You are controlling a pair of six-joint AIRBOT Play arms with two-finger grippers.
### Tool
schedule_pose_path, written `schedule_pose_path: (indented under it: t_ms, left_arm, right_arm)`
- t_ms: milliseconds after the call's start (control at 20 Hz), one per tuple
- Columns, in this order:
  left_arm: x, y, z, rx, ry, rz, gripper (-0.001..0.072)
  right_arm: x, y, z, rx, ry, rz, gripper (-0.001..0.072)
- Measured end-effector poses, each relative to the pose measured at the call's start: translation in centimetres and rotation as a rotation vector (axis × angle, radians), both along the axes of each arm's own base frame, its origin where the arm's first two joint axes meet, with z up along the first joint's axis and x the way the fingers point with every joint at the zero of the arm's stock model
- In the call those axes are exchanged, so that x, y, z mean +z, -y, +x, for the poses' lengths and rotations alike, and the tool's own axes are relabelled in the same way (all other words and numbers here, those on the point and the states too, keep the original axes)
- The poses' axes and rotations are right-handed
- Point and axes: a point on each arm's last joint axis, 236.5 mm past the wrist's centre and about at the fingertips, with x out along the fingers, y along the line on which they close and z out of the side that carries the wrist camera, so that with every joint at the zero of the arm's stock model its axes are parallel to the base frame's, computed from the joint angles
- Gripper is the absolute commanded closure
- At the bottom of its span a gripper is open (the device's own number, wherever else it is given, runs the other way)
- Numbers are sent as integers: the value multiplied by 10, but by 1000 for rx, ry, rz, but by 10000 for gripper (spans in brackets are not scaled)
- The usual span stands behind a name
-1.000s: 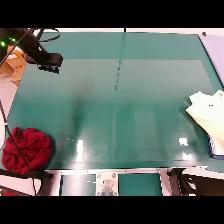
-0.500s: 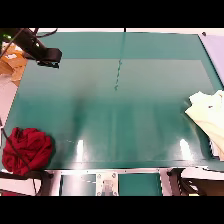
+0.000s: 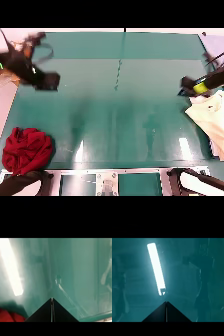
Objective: Fold the shirts.
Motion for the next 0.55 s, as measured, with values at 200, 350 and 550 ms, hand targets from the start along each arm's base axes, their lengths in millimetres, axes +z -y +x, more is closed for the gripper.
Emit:
schedule_pose_path:
  t_ms: [200,350,550]
  left_arm:
    - [-45,1,-57,34,-88,3,687]
    - [-60,0,-72,55,-112,7,687]
    - [-67,1,-76,69,-112,1,687]
  right_arm:
    - [-30,-51,-32,146,7,1,695]
    - [-40,-70,-45,212,6,3,694]
    - [-45,-80,-51,243,7,6,694]
